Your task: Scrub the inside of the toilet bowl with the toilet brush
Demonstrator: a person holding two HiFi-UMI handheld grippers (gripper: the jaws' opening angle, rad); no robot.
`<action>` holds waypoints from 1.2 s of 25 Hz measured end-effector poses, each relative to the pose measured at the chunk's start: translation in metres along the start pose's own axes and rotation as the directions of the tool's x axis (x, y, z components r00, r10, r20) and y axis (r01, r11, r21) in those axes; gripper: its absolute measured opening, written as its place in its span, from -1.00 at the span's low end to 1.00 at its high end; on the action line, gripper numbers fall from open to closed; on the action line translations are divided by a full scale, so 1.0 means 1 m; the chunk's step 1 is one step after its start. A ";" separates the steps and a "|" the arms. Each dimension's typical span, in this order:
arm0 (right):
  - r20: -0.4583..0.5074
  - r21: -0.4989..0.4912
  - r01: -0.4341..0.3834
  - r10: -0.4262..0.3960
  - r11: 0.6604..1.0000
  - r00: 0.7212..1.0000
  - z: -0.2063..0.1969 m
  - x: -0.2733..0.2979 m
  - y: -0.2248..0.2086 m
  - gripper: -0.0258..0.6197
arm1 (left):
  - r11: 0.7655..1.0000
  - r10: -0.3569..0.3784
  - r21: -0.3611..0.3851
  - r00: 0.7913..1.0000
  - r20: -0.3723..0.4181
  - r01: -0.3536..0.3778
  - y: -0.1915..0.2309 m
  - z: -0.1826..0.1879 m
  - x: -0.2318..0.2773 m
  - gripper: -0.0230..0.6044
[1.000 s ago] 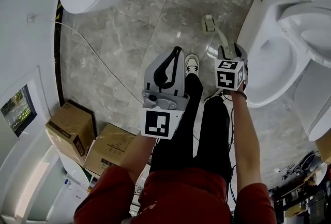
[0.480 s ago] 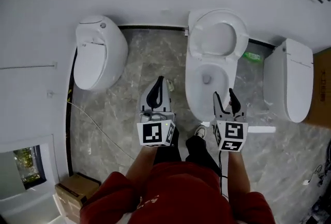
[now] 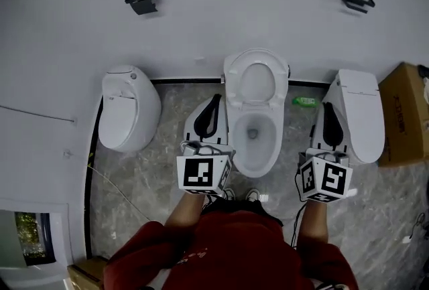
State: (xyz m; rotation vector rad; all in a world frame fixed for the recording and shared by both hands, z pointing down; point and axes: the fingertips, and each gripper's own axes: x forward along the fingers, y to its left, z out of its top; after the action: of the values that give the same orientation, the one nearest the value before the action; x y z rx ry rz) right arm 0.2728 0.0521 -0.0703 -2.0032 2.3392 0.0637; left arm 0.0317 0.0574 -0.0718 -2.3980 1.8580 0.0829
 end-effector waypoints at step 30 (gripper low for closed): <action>0.076 -0.046 -0.021 0.025 0.999 0.997 0.048 0.025 0.025 -0.92 | 0.997 -0.015 0.071 0.998 0.058 0.011 0.023 0.049 0.004 -0.94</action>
State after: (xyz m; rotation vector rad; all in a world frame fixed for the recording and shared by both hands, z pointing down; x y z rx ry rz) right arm 0.2451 0.0349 -0.1204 -1.9569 2.3345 0.1917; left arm 0.0119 0.0535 -0.1215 -2.3345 1.7895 0.0845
